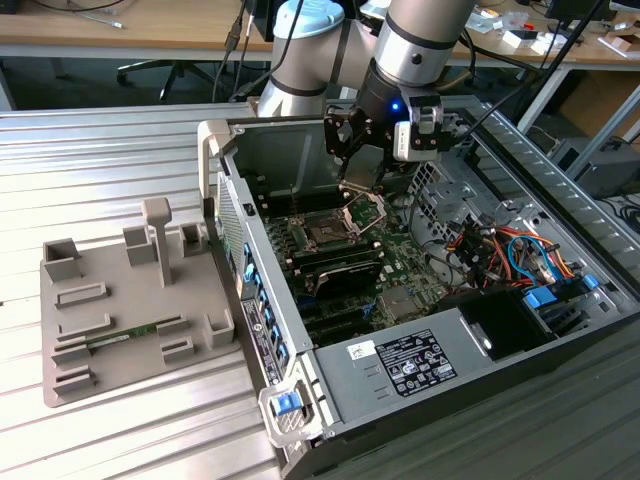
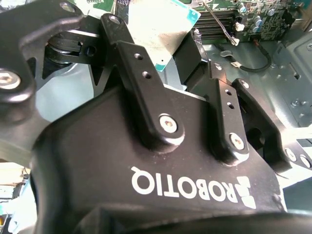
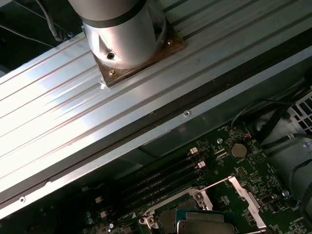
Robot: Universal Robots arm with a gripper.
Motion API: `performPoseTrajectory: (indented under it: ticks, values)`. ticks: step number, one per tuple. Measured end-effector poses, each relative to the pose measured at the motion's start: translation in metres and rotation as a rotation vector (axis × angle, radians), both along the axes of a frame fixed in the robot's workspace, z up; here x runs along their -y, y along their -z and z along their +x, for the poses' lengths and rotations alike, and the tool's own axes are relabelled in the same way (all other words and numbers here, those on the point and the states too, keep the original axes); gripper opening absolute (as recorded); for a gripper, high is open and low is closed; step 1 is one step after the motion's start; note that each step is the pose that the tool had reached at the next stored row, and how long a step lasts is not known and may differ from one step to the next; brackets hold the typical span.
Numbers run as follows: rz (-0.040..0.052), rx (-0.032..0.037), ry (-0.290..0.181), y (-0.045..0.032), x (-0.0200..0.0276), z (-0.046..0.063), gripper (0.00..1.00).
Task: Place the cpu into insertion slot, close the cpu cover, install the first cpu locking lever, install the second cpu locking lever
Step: 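Place the cpu into insertion slot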
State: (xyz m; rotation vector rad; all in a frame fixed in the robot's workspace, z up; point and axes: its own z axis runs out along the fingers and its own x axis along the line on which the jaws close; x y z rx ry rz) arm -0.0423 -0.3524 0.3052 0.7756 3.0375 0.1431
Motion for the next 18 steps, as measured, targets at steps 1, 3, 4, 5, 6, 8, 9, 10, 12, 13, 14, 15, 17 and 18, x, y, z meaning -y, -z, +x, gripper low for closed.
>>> performPoseTrajectory:
  ticks: [1,3,4,5,6,8,9,10,12,13,14,15,17,18]
  values:
    - [0.0,0.0,0.001,0.0,0.0,0.0,0.54]
    - [0.0,0.0,0.002,0.0,0.0,0.0,0.54]
    - [0.0,0.0,0.002,0.0,0.0,0.0,0.54]
    - [0.0,0.0,0.002,0.0,0.0,0.0,0.54]
    - [0.0,0.0,0.003,0.0,0.0,0.0,0.54]
    - [0.0,0.0,0.004,0.0001,0.0,0.0,0.54]
    - [0.0,0.0,0.004,0.0001,0.0,0.0,0.54]
    - [0.0,0.0,0.005,0.0001,0.0,0.0,0.54]
    - [0.0,0.0,0.006,0.0001,0.0,0.0,0.54]
    - [0.0,0.0,0.007,0.0001,0.0,0.0,0.54]
    - [0.0001,0.0,0.007,0.0001,0.0,0.0,0.54]
    - [0.0,0.0,0.008,0.0001,0.0,0.0,0.54]
    - [0.0,0.0,0.009,0.0001,0.0,0.0,0.54]
    - [0.0,0.0,0.01,0.0001,0.0,0.0,0.54]
